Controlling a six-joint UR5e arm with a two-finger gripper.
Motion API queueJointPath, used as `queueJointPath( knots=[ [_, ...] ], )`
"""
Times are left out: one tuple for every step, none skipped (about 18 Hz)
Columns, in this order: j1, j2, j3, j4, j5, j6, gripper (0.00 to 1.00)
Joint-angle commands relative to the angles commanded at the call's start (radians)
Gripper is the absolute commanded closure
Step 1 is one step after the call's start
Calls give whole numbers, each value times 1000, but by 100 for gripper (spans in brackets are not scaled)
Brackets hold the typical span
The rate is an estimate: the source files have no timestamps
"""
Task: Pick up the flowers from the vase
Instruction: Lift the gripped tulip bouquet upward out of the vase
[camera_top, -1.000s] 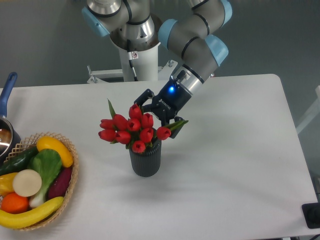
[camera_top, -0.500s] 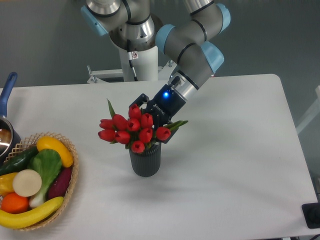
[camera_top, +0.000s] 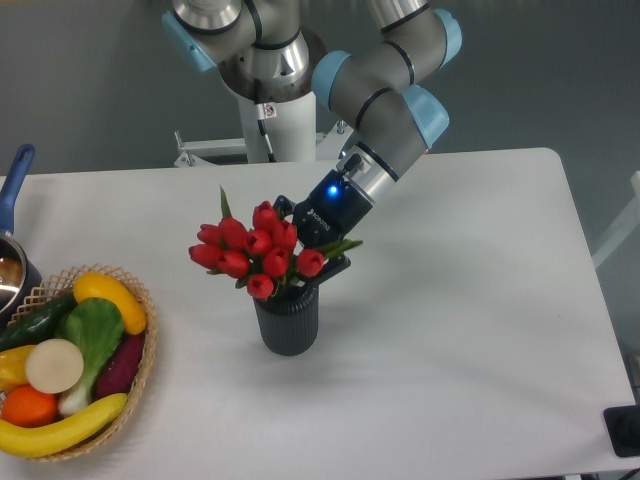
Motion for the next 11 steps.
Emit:
queueJointPath(
  knots=[
    [0,0,2,0,-2,-3,48],
    [2,0,5,0,-9,-5,48],
    [3,0,6,0,-29,-6,48],
    [8,0,8,0,-55,-8,48],
    [11,0,12,-2,-84,-15,48],
    [15,0,17,-2,-101,-37,48],
    [15,2,26,-2,-106,-61,48],
    [15,5,35,-2,-107,-83,48],
    [15,6,46,-2,-107,-104,48],
    [15,8,55,-2,-107,-124,48],
    [17,11,66,-2,-107,-144,48]
  ],
)
